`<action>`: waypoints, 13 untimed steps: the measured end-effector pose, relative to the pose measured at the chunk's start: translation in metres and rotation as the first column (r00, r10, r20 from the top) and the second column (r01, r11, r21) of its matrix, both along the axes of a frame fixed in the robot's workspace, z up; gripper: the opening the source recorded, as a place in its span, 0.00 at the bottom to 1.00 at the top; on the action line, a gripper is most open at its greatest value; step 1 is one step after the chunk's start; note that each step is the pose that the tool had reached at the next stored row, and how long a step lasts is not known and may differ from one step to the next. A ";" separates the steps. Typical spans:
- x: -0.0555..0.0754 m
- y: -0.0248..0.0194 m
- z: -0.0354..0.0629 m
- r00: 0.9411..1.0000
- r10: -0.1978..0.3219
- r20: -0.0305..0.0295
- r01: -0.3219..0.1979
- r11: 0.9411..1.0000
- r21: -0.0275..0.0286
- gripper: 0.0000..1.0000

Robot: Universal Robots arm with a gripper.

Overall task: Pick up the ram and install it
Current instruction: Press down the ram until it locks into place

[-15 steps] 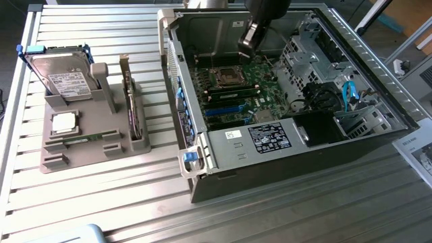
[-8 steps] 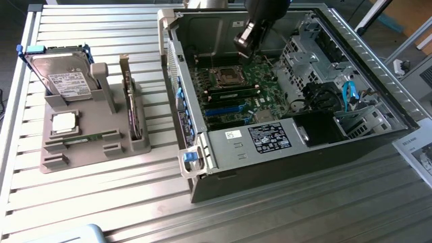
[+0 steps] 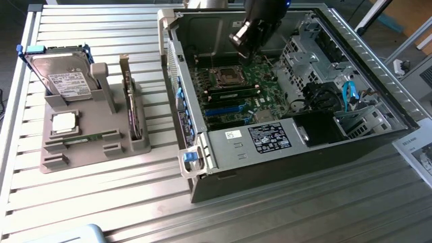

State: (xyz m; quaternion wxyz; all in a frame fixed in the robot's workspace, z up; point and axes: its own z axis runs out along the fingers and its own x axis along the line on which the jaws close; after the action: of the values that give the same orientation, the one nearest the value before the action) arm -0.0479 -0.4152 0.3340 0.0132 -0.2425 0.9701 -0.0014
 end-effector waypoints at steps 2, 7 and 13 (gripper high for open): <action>0.000 0.0000 -0.0004 0.997 -0.075 0.000 0.075 0.997 0.000 0.10; 0.000 0.0000 -0.0009 0.973 -0.230 0.000 0.230 0.973 0.000 0.10; 0.000 0.0000 -0.0012 0.930 -0.368 0.000 0.368 0.930 0.000 0.10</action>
State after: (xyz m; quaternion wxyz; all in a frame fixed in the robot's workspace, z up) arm -0.0479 -0.4152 0.3328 0.0127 -0.0566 0.9983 -0.0038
